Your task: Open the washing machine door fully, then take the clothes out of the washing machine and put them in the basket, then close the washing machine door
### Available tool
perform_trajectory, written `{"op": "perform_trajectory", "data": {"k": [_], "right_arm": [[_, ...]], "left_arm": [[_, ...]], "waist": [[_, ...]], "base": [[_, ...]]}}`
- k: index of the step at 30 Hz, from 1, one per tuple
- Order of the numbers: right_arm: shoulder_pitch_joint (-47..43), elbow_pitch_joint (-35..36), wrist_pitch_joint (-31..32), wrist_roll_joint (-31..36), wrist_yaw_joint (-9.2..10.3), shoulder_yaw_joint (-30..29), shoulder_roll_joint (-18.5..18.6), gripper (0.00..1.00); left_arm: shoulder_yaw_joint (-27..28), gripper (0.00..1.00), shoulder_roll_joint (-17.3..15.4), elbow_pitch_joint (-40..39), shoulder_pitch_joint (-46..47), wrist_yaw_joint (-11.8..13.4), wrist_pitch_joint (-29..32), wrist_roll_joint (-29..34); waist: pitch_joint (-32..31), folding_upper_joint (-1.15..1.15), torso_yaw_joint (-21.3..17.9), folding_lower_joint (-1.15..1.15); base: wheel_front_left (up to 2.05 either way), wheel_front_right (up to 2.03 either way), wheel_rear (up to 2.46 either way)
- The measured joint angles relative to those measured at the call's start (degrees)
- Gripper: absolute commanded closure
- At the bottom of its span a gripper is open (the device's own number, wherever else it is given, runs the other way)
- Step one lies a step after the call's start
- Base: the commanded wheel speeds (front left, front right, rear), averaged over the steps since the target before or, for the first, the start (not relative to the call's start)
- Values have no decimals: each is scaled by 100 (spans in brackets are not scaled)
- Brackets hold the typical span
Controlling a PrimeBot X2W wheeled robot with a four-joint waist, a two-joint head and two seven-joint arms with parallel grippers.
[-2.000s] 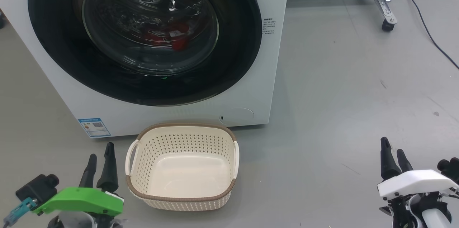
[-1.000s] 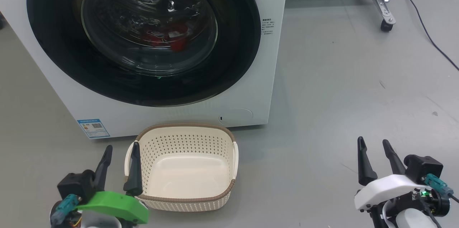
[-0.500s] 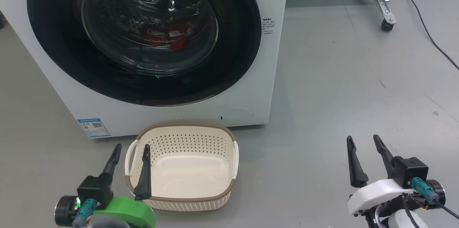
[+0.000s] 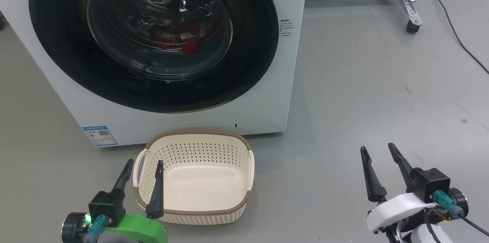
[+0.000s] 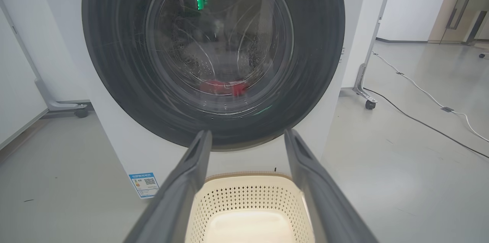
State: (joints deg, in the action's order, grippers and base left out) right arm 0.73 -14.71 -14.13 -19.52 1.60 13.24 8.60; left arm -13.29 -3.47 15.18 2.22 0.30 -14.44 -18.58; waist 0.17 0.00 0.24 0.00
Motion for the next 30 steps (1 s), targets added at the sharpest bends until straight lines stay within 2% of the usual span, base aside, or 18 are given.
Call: {"op": "perform_trajectory", "data": {"k": [20,21,22,30], "right_arm": [[-1,-49,-4,59,-104,-147,-101,0],[-1,-54,-5,59,-114,-155,-108,48],[-2,-58,-5,59,-121,-160,-114,100],[-3,-80,-5,59,-204,-192,-136,100]], "left_arm": [[5,0,41,136,2,47,0,-5],[5,0,41,143,2,47,0,-5],[5,0,42,147,2,47,0,-5],[5,0,52,167,4,47,0,-5]], "waist": [[1,0,-6,0],[0,0,-5,0],[0,0,-5,0],[4,0,4,0]], "base": [[0,0,0],[0,0,0],[0,0,0],[0,0,0]]}}
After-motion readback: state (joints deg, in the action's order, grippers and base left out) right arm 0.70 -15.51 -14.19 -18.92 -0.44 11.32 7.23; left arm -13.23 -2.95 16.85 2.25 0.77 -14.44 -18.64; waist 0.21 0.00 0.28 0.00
